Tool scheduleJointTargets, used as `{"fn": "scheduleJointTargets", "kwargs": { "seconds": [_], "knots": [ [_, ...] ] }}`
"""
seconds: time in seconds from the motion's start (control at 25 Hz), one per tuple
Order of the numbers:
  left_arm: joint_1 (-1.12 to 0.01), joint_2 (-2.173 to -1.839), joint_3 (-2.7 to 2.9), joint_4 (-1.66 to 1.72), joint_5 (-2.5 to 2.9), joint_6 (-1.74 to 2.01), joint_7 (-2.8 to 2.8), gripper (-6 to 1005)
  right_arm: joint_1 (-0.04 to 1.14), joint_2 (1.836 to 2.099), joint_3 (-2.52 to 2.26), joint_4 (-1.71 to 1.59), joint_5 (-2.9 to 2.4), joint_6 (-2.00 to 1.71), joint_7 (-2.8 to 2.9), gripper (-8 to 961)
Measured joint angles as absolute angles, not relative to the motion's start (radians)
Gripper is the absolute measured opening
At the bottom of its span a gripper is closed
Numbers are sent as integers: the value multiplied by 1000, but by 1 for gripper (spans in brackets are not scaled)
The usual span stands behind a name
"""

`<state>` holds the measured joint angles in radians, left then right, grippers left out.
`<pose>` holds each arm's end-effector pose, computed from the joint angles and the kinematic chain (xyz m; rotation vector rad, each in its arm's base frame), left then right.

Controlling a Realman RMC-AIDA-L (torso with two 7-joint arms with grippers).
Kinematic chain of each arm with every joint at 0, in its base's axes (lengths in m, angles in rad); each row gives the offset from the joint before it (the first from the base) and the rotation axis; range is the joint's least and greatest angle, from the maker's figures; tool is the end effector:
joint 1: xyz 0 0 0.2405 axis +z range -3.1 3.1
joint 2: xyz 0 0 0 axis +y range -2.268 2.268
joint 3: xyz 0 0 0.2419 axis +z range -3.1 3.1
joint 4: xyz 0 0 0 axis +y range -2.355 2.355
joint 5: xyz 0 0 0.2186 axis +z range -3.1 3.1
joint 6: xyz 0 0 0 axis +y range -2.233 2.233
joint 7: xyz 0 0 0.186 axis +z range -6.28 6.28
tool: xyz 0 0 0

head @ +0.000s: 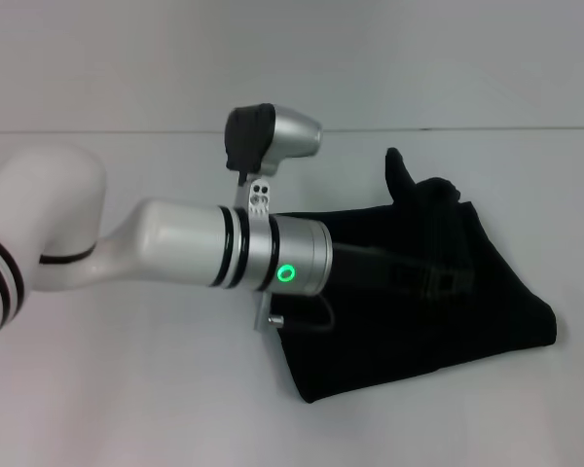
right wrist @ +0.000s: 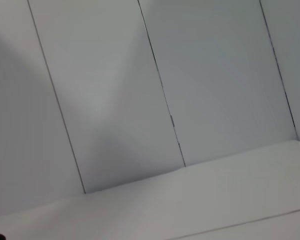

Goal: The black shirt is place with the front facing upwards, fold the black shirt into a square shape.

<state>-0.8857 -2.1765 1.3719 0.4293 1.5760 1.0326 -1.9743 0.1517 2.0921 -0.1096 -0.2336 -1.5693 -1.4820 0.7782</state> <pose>-0.1043 0.3788 -0.1675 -2.7920 -1.2282 -0.6026 0.3914 0.2522 0.0357 -1.5773 0.8003 0.8736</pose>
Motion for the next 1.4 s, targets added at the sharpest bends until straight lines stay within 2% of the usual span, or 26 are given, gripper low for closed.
{"fn": "scheduleJointTargets", "kwargs": {
  "seconds": [0.68,0.8,1.04,1.16,1.4],
  "knots": [
    [-868,-2177,1528,395,1329,1034,-1890,252,152,2092,-115,-228,-1585,-1477,776,51],
    [-871,-2177,1530,396,1309,1070,-1879,484,152,2092,-117,-225,-1587,-1478,776,51],
    [-865,-2175,1530,387,1321,1102,-1876,687,154,2091,-118,-221,-1601,-1486,777,51],
    [-845,-2168,1499,378,1371,1085,-1870,754,156,2090,-118,-222,-1616,-1523,789,52],
    [-739,-2164,1375,492,1498,1086,-1794,889,175,2080,-118,-297,-1669,-1658,948,60]
  ]
}}
